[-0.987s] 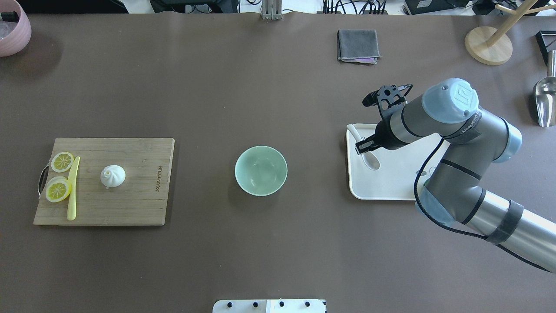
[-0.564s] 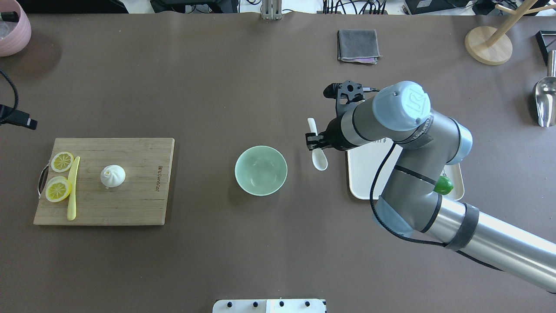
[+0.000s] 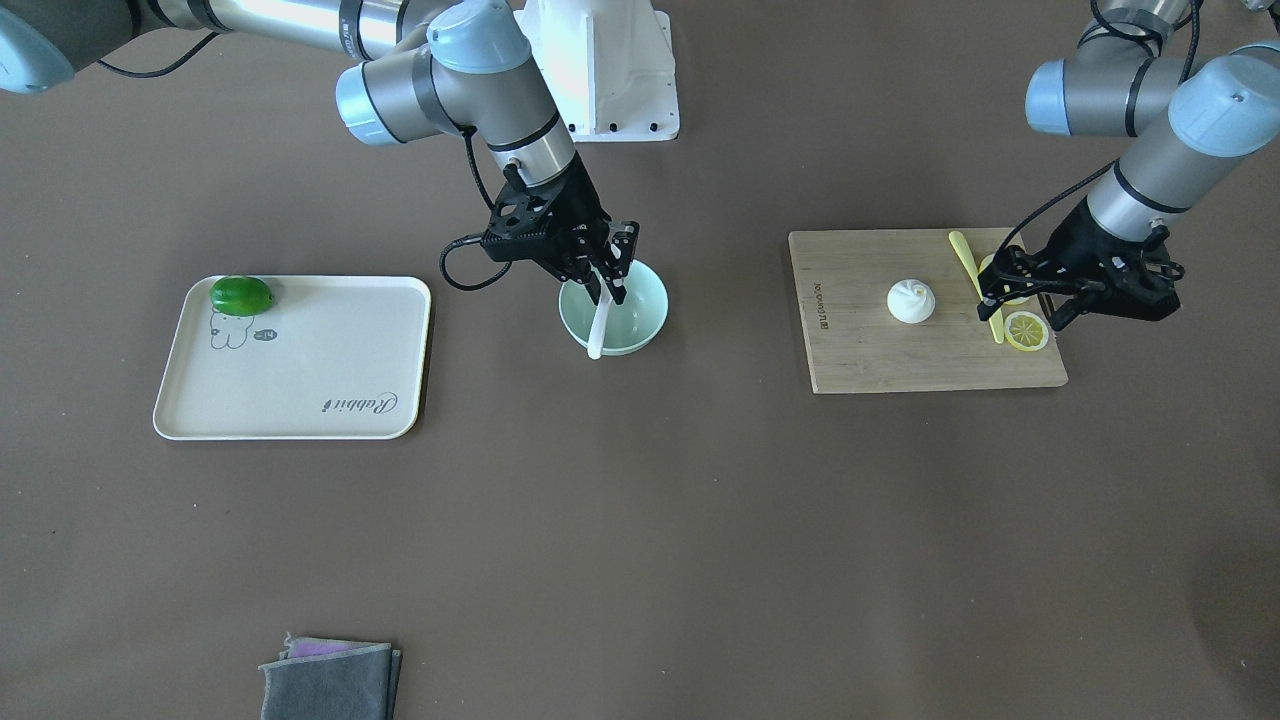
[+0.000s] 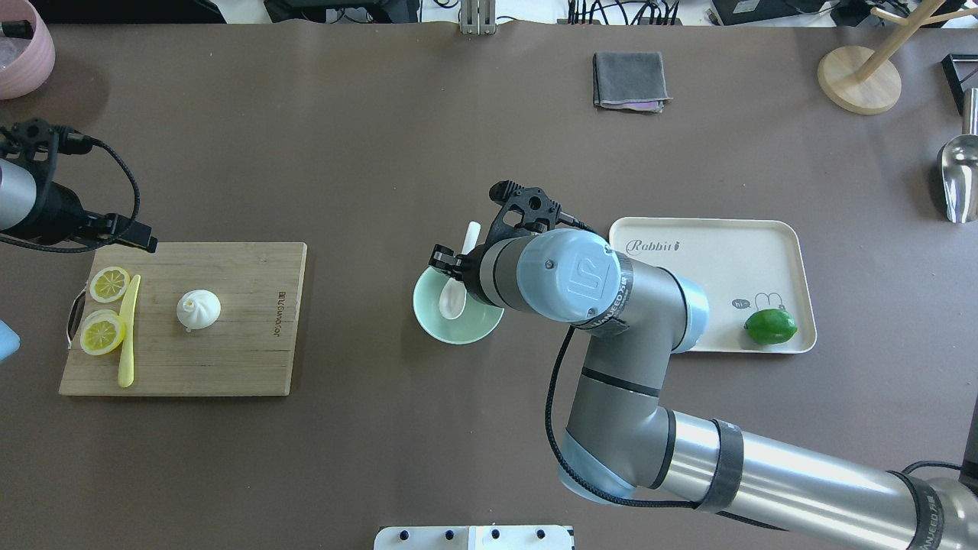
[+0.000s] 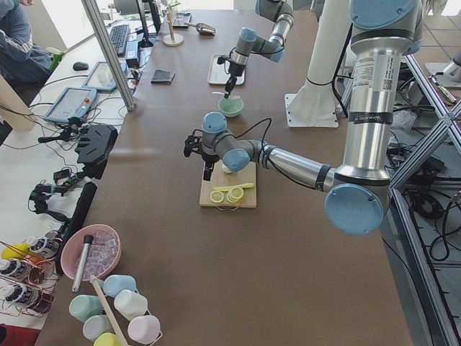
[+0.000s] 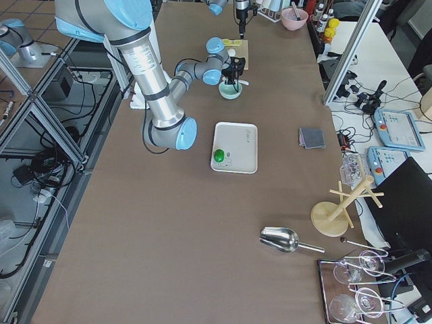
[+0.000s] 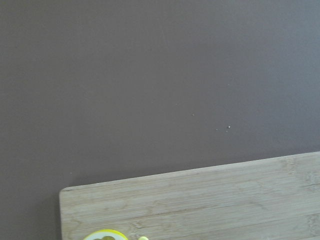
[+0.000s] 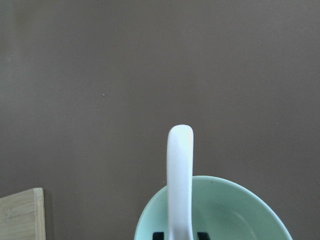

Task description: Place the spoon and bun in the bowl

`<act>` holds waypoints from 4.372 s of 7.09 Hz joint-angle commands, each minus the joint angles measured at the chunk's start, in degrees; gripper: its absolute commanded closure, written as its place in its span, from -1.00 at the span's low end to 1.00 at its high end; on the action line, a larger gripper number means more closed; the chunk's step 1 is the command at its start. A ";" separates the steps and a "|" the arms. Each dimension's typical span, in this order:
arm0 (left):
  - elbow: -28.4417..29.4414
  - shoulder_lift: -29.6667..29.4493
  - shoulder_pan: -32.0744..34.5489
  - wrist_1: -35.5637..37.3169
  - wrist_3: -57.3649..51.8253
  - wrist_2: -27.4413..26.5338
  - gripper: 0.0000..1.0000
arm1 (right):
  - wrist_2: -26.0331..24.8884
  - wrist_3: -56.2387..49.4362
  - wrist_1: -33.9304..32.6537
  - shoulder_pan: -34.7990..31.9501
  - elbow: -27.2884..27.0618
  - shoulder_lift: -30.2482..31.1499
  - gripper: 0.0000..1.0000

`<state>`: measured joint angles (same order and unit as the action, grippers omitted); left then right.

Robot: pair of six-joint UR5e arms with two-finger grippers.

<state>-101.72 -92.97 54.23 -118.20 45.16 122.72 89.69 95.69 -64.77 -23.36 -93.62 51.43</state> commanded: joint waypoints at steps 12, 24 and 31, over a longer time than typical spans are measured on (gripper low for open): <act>-5.22 -3.24 -12.84 0.60 8.01 -3.90 1.00 | 4.50 0.41 0.34 -7.91 -8.73 7.24 -1.00; -5.30 -23.43 -18.93 12.73 19.11 -14.09 -0.97 | 27.09 -40.19 0.69 -26.28 -14.59 33.90 -1.00; -6.51 8.66 20.75 12.12 -38.45 10.66 -0.97 | 37.63 -65.22 -0.01 -44.26 -11.61 47.88 -1.00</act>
<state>-112.17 -88.72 65.29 -105.97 21.08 127.82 123.10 38.67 -64.64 -61.55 -107.37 97.42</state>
